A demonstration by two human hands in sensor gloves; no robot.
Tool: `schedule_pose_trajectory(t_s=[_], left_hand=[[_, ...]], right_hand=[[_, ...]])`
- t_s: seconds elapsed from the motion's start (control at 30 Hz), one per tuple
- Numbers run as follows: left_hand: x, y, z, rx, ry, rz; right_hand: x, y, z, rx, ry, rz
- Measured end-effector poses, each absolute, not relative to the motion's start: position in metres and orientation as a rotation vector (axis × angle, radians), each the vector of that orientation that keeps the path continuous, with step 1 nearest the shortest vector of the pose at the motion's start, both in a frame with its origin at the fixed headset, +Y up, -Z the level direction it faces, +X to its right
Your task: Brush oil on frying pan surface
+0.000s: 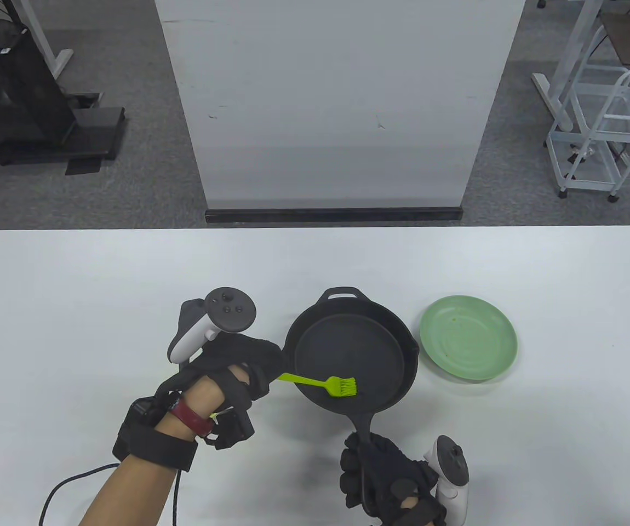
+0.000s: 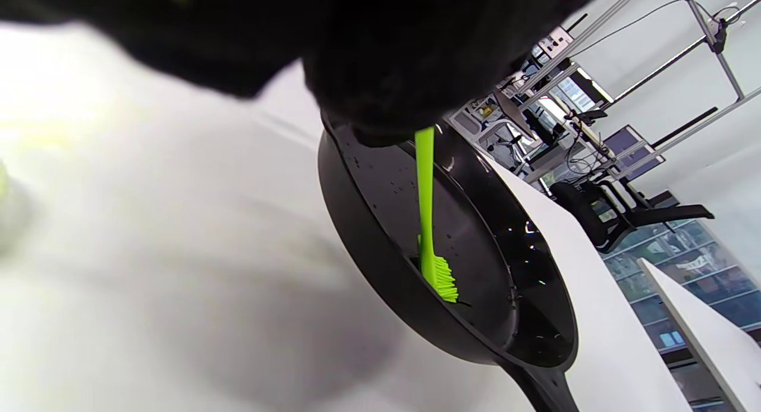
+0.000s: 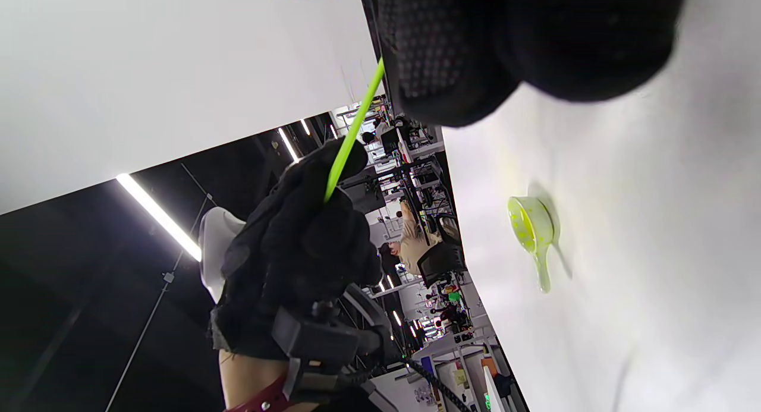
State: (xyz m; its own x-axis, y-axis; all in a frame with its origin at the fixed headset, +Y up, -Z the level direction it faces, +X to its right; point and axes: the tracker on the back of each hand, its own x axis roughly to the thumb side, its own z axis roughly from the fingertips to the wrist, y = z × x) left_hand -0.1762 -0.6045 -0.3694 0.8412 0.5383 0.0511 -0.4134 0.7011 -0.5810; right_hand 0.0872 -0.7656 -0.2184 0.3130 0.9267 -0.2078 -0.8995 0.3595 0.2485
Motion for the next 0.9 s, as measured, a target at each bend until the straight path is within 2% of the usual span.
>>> schedule_pose_trajectory(t_s=[0.3, 0.43, 0.57, 0.7, 0.9], left_hand=[[-0.187, -0.6, -0.363, -0.591, -0.204, 0.492], [-0.178, -0.608, -0.352, -0.616, -0.194, 0.339], [-0.176, -0.614, -0.338, -0.593, -0.203, 0.3], [-0.187, -0.628, -0.32, -0.551, -0.225, 0.46], [-0.215, -0.652, -0.29, -0.402, -0.203, 0.899]], right_hand=[[0.089, -0.765, -0.218, 0.078, 0.318, 1.211], [0.09, -0.766, -0.219, 0.071, 0.304, 1.226], [0.09, -0.765, -0.218, 0.077, 0.309, 1.227], [0.089, -0.766, -0.218, 0.075, 0.317, 1.215], [0.09, -0.766, -0.219, 0.08, 0.297, 1.222]])
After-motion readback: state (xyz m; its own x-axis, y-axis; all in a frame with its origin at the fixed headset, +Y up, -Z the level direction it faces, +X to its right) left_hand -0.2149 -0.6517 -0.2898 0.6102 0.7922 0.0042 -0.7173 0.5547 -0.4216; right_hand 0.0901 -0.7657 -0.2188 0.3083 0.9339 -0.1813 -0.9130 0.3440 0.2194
